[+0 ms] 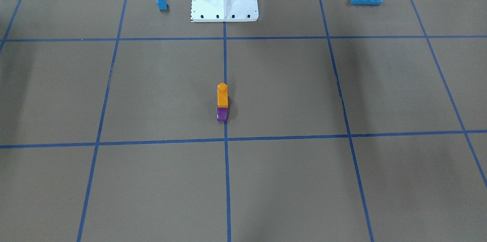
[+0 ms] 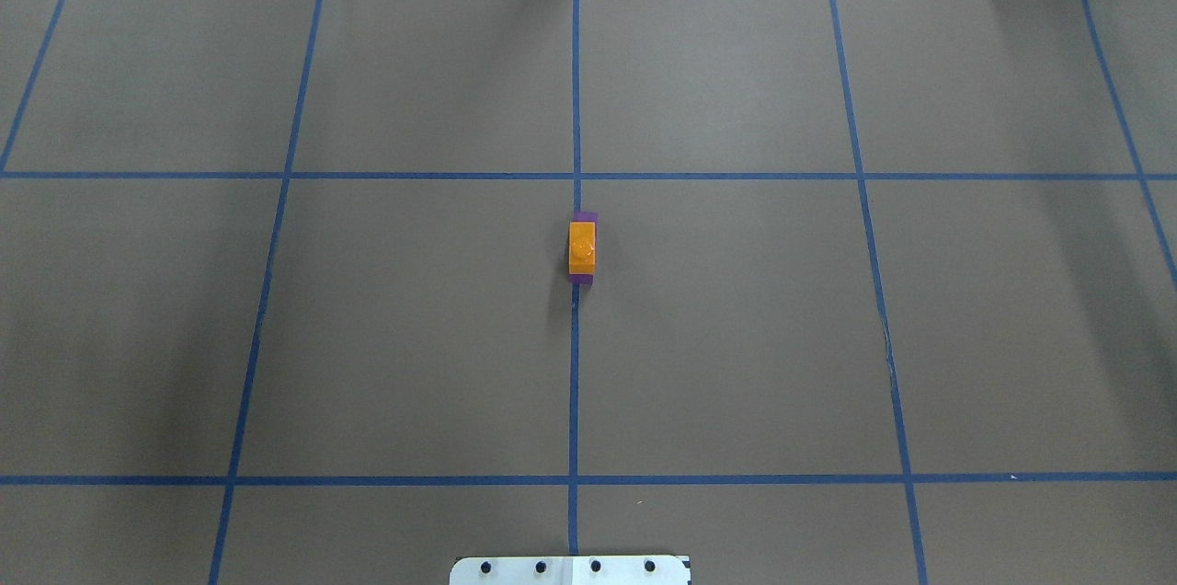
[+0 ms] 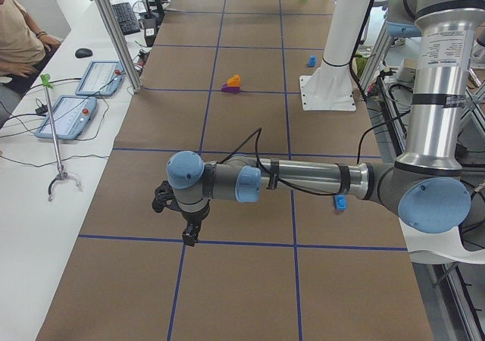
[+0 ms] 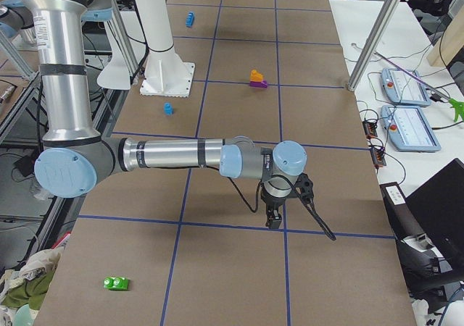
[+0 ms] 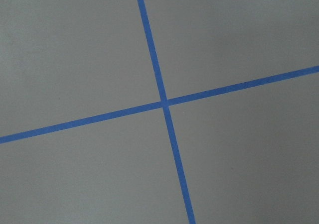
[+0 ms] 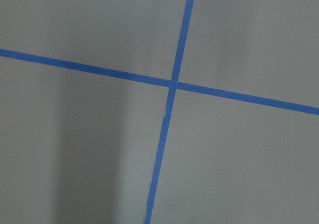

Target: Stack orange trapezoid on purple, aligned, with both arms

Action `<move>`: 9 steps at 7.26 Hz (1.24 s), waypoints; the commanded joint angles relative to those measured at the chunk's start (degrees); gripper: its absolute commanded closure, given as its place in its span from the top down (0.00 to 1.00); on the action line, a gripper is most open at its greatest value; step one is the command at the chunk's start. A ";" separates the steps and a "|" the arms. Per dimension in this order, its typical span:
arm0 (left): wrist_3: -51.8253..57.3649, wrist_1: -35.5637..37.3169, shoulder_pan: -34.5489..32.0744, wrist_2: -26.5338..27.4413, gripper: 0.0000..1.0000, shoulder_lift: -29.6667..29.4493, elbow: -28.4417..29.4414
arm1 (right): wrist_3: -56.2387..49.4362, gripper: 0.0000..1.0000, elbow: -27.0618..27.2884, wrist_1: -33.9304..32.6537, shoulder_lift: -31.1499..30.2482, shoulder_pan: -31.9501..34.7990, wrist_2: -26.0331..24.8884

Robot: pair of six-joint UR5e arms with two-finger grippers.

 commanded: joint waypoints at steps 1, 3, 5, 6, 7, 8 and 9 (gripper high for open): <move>-2.64 -0.26 -0.07 0.03 1.00 0.12 -0.94 | 0.27 1.00 -0.02 0.06 0.10 -0.02 -0.10; -3.10 -0.27 -0.07 0.20 1.00 0.12 -1.65 | 0.89 1.00 -0.11 -0.03 0.19 -0.02 -0.10; -2.92 -0.09 -0.16 0.37 1.00 1.51 -4.09 | 0.98 1.00 -0.20 -0.03 0.28 -0.02 0.08; -2.75 -0.09 0.02 0.99 1.00 3.09 -4.81 | 0.98 1.00 -0.11 -0.03 0.19 -0.02 0.17; -2.75 -0.09 -0.07 1.08 1.00 3.36 -6.38 | 0.98 1.00 0.41 -0.03 0.45 -0.02 0.17; -2.75 -0.09 0.02 1.08 1.00 3.37 -5.70 | 0.98 1.00 -0.10 -0.03 0.36 -0.02 0.25; -2.92 -0.09 0.02 1.08 1.00 3.37 -5.60 | 0.98 1.00 0.33 -0.12 0.02 -0.02 0.43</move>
